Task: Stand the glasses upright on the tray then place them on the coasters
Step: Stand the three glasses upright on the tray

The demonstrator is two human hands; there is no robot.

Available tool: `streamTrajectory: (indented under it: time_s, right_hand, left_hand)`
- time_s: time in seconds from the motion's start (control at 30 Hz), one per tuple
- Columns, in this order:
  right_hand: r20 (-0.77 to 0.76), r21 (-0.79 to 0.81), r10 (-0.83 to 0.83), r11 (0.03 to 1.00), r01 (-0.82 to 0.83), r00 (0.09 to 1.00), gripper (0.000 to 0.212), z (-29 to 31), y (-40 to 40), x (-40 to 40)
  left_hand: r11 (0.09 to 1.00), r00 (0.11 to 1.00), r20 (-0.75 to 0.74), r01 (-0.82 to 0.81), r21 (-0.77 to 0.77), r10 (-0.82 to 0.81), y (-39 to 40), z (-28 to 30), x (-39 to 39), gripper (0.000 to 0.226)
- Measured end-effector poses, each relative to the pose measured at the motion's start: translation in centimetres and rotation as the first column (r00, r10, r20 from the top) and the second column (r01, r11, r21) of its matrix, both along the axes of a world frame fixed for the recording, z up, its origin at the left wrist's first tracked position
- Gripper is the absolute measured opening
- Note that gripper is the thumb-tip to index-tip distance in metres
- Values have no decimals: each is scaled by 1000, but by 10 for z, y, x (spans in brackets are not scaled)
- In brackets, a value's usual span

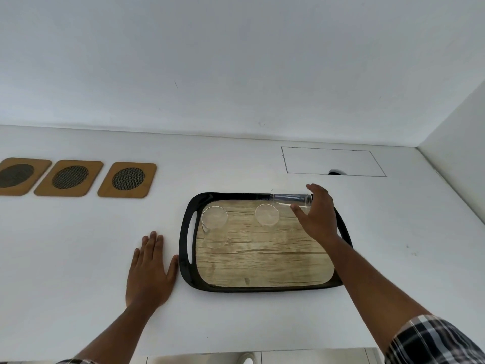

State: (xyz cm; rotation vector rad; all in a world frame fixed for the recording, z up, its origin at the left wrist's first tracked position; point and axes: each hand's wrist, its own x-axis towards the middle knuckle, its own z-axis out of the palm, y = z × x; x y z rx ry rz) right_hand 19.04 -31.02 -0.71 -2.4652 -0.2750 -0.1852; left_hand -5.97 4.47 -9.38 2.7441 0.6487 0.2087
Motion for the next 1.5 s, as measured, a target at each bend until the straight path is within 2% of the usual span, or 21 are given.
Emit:
streamTrajectory:
  time_s: [0.1, 0.2, 0.3, 0.37, 0.43, 0.6, 0.7, 0.83, 1.03, 1.2, 1.5]
  right_hand:
    - [-95, -172, 135, 974, -150, 986, 87, -2, -6, 15]
    - [-182, -278, 199, 929, -244, 963, 92, -6, -13, 20]
    - [-120, -280, 201, 933, -227, 972, 87, -11, -21, 18]
    - [-20, -251, 183, 951, -182, 983, 84, -13, -24, 15]
    - [7, -235, 173, 958, -166, 985, 87, -13, -25, 13]
    - [-144, -159, 224, 956, -246, 964, 90, -17, -27, 5]
    - [-157, -126, 218, 963, -238, 963, 84, -21, -28, -4]
    - [-208, 145, 119, 985, -90, 971, 80, -22, -27, -21]
    - [-144, 315, -13, 947, 58, 990, 86, -17, -21, -37]
    - [-55, 360, -99, 926, 112, 994, 77, 7, -26, -42]
    - [6, 301, -147, 944, 139, 989, 79, 10, -42, -56]
  left_hand:
    - [1000, 1000, 0, -1, 3, 1, -1, 1, 0, 82]
    - [1000, 1000, 3, -2, 3, 2, -1, 0, 0, 81]
    - [1000, 1000, 7, -4, 1, 4, 0, 0, 0, 80]
    - [1000, 1000, 7, -5, 1, 5, -1, 0, 1, 80]
    - [1000, 1000, 7, -6, 0, 6, -1, -1, 1, 80]
    - [1000, 1000, 2, -4, 10, 4, 0, 0, 0, 79]
    - [1000, 1000, 4, -1, 8, 1, -1, 0, 1, 79]
    - [1000, 1000, 8, 0, 10, 0, 0, 0, 0, 79]
    - [1000, 1000, 11, -1, 10, 1, -1, 0, -1, 79]
    - [1000, 1000, 17, 7, 11, -7, -4, 4, 3, 80]
    - [1000, 1000, 13, 10, 1, -10, -6, 3, 4, 80]
